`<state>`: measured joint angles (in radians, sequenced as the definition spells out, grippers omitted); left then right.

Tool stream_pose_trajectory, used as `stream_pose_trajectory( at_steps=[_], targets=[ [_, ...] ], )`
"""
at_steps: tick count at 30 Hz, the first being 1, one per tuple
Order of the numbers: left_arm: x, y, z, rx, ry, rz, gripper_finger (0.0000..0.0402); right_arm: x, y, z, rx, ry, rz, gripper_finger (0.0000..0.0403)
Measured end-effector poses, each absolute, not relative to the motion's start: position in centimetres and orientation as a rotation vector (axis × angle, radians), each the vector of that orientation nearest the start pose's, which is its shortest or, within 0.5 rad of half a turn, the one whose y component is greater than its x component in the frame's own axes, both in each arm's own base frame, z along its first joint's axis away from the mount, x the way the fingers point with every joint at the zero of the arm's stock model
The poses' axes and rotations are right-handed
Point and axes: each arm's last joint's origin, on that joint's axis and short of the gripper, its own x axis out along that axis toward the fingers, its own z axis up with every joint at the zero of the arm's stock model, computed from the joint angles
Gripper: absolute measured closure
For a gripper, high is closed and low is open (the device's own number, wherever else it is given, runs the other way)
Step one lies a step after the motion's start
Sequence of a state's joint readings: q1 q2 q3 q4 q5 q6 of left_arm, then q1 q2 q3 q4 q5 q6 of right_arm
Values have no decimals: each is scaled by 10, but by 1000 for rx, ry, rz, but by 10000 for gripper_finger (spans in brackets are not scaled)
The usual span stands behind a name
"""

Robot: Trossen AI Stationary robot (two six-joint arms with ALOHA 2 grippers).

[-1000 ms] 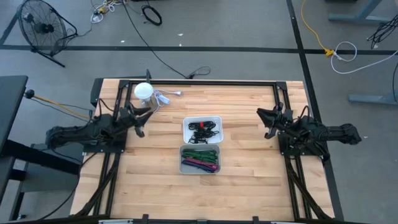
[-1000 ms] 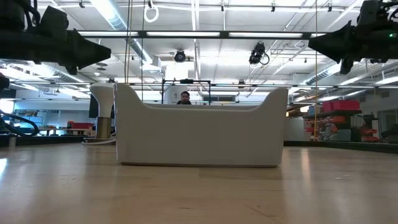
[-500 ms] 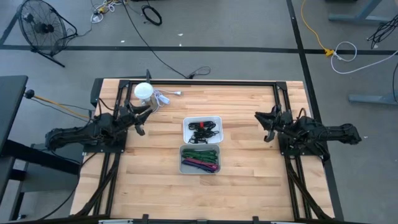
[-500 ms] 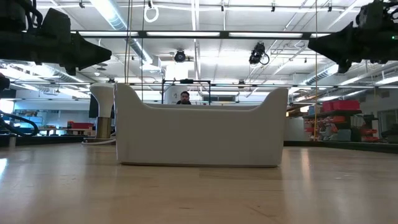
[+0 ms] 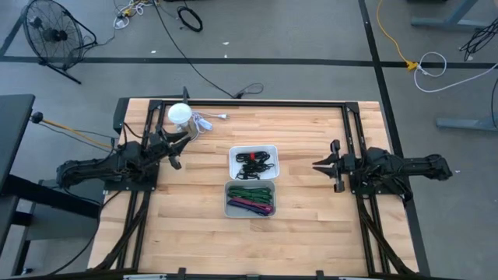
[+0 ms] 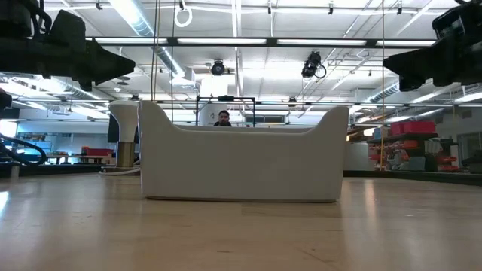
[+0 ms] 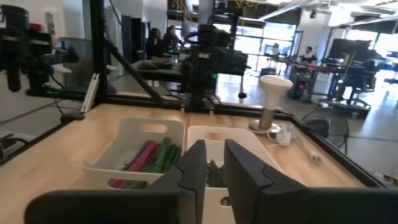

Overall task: Pick & Place USB Port
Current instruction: Return to Home Position

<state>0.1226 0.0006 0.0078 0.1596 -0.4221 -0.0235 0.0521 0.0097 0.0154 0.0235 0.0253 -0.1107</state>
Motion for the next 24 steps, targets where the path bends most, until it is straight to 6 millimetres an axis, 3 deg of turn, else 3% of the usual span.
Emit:
stream_pose_trajectory(
  at_steps=[18,24],
  targets=[
    [92,23,180,-81,-175,529,287,97,5,170,-28,-30,34,344],
    [96,16,171,-224,-86,255,287,97,5,170,-26,-30,35,344]
  ],
)
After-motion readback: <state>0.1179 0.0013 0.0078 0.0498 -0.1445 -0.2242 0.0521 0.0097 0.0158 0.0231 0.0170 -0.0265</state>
